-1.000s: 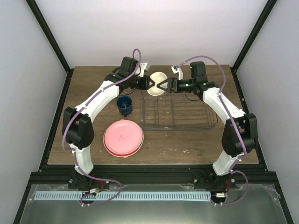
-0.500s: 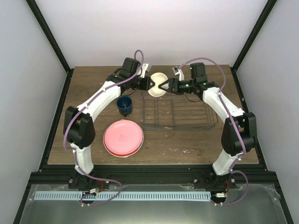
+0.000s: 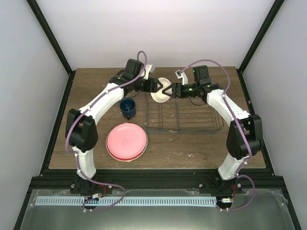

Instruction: Load the mixed dishes into the dish rack

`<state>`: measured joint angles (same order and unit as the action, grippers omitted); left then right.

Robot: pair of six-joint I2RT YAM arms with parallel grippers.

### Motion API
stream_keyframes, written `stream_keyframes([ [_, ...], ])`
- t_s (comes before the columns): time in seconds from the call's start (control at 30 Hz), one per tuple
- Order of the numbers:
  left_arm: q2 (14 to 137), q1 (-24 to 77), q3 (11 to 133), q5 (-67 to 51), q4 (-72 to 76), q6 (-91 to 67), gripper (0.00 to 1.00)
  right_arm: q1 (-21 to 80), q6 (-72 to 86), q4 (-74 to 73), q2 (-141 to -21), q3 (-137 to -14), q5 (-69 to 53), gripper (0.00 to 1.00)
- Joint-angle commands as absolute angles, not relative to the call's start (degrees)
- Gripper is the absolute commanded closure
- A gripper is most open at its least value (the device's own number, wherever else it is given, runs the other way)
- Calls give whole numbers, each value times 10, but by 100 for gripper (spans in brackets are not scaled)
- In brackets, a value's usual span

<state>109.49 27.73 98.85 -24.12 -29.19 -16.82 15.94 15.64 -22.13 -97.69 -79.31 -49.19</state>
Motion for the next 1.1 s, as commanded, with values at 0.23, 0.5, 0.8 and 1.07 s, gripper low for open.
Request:
stream_keyframes([
  [0.23, 1057, 237, 980, -202, -377, -112, 22, 163, 87, -321, -959, -874, -329, 81],
  [0.5, 1034, 190, 982, -167, -417, -89, 21, 166, 80, -402, -914, -883, -129, 85],
  [0.8, 1042, 190, 973, -192, -408, -91, 21, 195, 84, -487, -881, -891, 80, 87],
  [1.07, 1043, 190, 965, -198, -404, -82, 22, 220, 113, -572, -898, -865, 200, 87],
])
